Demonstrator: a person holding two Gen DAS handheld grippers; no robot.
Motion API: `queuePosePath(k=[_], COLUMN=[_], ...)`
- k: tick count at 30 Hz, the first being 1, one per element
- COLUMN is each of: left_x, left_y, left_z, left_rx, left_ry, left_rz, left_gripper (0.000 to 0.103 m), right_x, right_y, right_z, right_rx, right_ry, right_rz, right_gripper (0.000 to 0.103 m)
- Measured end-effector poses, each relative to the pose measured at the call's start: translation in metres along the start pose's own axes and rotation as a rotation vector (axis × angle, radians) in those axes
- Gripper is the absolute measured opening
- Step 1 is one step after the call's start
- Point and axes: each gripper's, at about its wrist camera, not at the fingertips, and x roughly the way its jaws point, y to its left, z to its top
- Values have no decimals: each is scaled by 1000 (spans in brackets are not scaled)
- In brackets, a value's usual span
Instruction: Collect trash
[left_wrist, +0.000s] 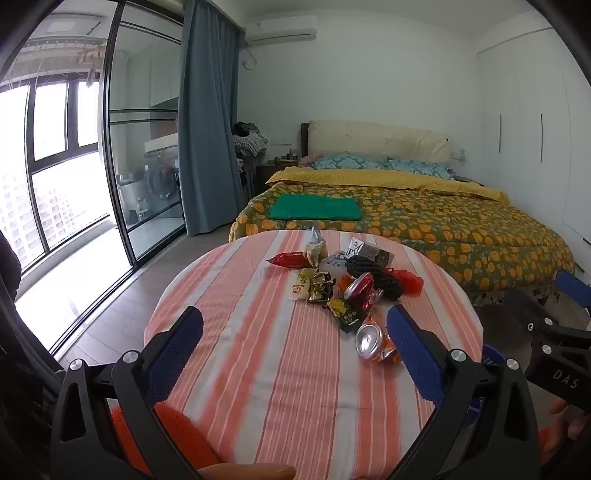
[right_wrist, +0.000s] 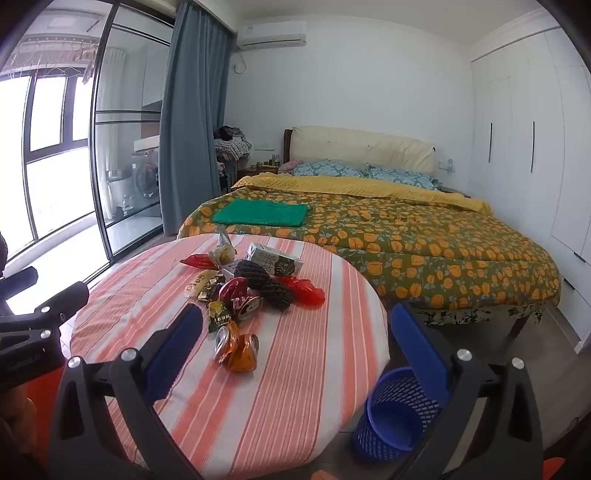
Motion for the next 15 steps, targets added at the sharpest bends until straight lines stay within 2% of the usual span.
queuePosePath(k=[15], left_x=[6], left_y=[2], left_z=[-3], left_rx=[-10], left_ry=[8], left_rz=[-7], left_gripper=[99], right_x=[-2], right_y=[0], right_z=[0], right_rx=[3], right_ry=[0], right_rz=[2], right_gripper=[98])
